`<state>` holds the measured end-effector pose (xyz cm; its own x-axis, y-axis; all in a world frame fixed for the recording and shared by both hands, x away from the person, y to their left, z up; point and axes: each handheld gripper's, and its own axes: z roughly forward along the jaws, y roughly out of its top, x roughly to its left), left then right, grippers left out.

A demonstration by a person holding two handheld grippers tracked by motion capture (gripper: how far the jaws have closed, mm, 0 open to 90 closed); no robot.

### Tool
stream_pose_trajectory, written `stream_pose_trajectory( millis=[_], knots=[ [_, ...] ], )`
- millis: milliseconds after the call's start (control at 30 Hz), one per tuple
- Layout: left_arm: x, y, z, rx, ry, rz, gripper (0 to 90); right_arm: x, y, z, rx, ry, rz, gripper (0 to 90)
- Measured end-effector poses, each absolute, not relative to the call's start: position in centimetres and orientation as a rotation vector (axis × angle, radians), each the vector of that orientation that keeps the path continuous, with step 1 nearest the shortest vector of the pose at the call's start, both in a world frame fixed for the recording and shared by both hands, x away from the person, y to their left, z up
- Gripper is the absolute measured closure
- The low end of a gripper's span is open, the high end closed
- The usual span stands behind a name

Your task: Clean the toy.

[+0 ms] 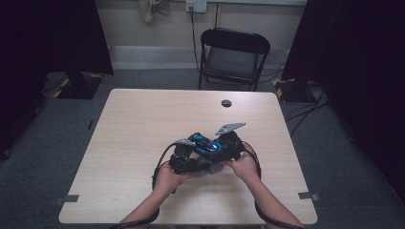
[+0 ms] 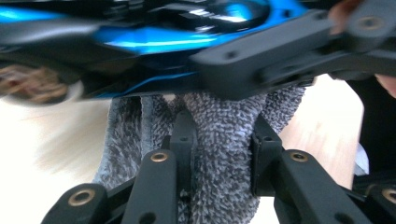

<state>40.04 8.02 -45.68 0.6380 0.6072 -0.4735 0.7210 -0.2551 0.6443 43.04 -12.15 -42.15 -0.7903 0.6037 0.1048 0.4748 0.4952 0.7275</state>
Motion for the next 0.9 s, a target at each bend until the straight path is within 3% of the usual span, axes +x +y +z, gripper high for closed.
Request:
stream_pose_trajectory(
  millis=[633, 900],
  knots=[
    [42.3, 13.8, -46.2, 1.918, 1.247, 0.018, 68.9, 43.0, -12.9, -41.3, 0.934, 2.57, 1.224, 25.3],
    [41.6, 12.7, -46.3, 2.026, 1.189, 0.041, 68.8, 43.0, -13.6, -40.6, 0.949, 2.535, 1.241, 25.3]
  ],
)
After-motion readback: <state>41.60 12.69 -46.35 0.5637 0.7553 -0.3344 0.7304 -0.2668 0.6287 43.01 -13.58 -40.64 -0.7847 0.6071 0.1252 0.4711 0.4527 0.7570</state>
